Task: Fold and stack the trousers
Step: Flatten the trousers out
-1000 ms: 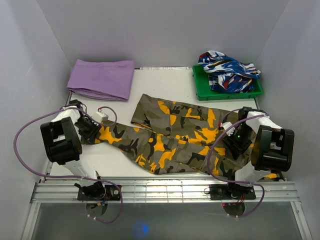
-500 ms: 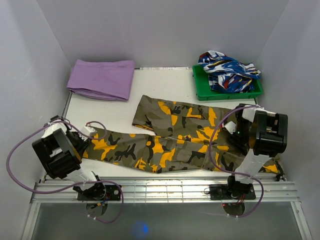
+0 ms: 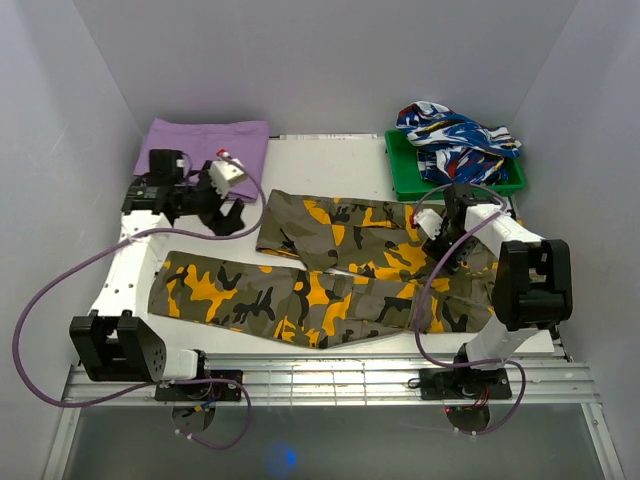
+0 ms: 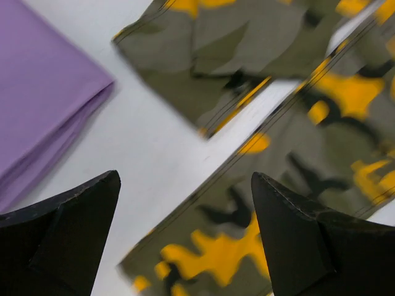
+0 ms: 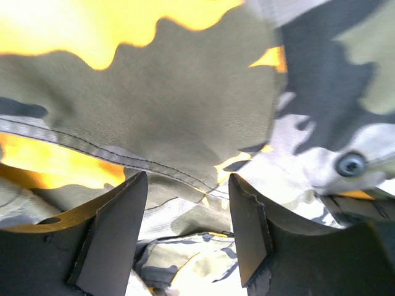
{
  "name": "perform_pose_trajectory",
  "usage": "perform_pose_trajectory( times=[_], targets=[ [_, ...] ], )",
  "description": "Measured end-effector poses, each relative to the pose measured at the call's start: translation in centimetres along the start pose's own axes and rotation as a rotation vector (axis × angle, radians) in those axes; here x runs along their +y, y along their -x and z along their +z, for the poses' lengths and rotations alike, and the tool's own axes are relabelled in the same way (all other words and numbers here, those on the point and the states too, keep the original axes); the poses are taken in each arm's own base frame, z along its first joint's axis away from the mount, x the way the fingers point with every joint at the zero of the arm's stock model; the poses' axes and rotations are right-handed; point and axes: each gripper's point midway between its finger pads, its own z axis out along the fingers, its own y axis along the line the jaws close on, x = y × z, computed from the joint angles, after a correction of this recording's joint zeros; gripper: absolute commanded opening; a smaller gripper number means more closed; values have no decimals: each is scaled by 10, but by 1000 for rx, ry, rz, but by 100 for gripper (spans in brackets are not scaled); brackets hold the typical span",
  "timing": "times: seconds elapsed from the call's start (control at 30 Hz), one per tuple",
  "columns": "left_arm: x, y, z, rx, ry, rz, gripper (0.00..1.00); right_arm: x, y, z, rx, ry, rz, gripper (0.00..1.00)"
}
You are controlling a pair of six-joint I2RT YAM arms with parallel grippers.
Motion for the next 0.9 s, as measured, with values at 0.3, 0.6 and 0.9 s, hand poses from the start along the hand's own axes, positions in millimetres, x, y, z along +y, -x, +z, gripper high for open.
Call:
perform_pose_trajectory(
  times=[0.3,0.6,0.9],
  targets=[
    [-97,39,113,-13,-149,-529,86,-7,18,-32,-120,-56,122,62],
    [-106,11,185,93,-48,-844,65,40,-26,-3,-22,18,177,61],
    [-107,-33,226,212,40,-1003,65,40,-38,12,11,22,215,61]
  ],
)
